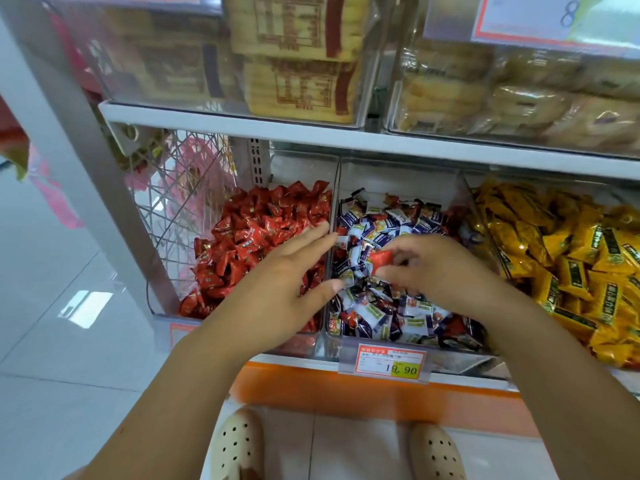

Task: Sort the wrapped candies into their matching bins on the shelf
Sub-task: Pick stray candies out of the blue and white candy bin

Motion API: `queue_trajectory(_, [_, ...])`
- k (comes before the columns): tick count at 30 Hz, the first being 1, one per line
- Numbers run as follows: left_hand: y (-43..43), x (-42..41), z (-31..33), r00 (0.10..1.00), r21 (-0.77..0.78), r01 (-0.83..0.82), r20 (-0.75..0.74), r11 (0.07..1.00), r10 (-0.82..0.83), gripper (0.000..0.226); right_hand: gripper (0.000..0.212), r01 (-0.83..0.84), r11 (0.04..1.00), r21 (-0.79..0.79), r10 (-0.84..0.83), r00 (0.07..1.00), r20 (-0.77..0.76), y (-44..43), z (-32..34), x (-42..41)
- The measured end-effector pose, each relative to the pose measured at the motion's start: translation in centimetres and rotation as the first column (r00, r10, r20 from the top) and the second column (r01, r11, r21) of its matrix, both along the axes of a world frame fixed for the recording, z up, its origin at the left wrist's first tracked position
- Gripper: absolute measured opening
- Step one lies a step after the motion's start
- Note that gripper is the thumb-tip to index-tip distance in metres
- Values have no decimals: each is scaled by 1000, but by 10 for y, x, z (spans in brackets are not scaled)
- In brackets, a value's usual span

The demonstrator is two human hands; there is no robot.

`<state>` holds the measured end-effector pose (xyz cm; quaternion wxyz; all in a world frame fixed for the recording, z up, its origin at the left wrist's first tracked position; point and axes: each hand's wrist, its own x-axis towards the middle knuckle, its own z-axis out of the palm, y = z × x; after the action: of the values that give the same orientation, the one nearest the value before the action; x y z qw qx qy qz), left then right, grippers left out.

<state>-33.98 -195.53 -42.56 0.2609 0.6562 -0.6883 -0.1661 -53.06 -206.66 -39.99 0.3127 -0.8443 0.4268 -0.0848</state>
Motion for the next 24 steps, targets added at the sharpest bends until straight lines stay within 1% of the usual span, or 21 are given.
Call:
queue_trajectory(1, [1, 0, 0, 1000, -3, -10, -1, 1000, 10, 65, 8, 60, 998, -18, -59, 997, 51, 0, 6, 1])
queue_trajectory(3, [3, 0, 0, 999, -19, -36, -8, 999, 36, 65, 11, 159, 987, -24, -150, 965, 214, 0, 13, 12])
queue_trajectory(5, [6, 0, 1, 998, -30, -60, -10, 998, 59, 65, 11, 231, 973, 10, -215, 888, 407, 0, 17, 31])
queue_trajectory(7, [7, 1, 2, 997, -28, -76, -17, 997, 75, 68, 11, 225, 974, 17, -198, 820, 537, 0, 18, 54])
queue_trajectory(8, [8, 1, 2, 997, -26, -80, -27, 996, 79, 68, 15, 176, 984, 27, -160, 808, 567, 2, 18, 65])
queue_trajectory(9, [8, 2, 2, 996, -23, -82, -36, 996, 81, 69, 23, 106, 993, 61, -122, 805, 580, 3, 15, 74])
queue_trajectory(11, [7, 3, 2, 996, -22, -80, -45, 997, 79, 69, 36, -12, 983, 184, -98, 811, 577, 6, 11, 83])
queue_trajectory(12, [7, 4, 2, 996, -23, -78, -49, 997, 76, 69, 37, -32, 972, 231, -110, 810, 576, 4, 10, 83])
queue_trajectory(14, [6, 5, 2, 996, -14, -75, -58, 997, 74, 69, 29, 26, 972, 233, -157, 812, 562, -4, 10, 72])
queue_trajectory(15, [6, 6, 1, 996, -7, -75, -55, 997, 74, 68, 24, 80, 974, 214, -184, 829, 528, -11, 11, 61])
queue_trajectory(16, [6, 6, 2, 996, -4, -74, -47, 997, 74, 68, 23, 123, 971, 205, -207, 863, 461, -16, 15, 49])
queue_trajectory(17, [5, 6, 2, 997, -2, -74, -37, 997, 74, 69, 23, 143, 968, 206, -210, 911, 354, -19, 18, 36])
queue_trajectory(19, [4, 5, 2, 997, -6, -69, -21, 998, 69, 69, 22, 120, 966, 227, -143, 986, 87, -21, 20, 12])
queue_trajectory(20, [3, 5, 3, 998, -11, -66, -15, 998, 66, 69, 21, 90, 969, 230, -85, 996, -30, -20, 18, 4])
queue_trajectory(22, [2, 3, 5, 998, -22, -59, 1, 998, 59, 69, 19, 7, 983, 183, 29, 981, -192, -13, 10, -3])
queue_trajectory(23, [1, 2, 6, 998, -23, -56, 9, 998, 57, 68, 18, -42, 991, 125, 73, 964, -257, -10, 4, -3])
queue_trajectory(24, [1, 2, 8, 998, -22, -55, 17, 998, 56, 69, 22, -93, 994, 52, 105, 941, -323, -8, -3, -2])
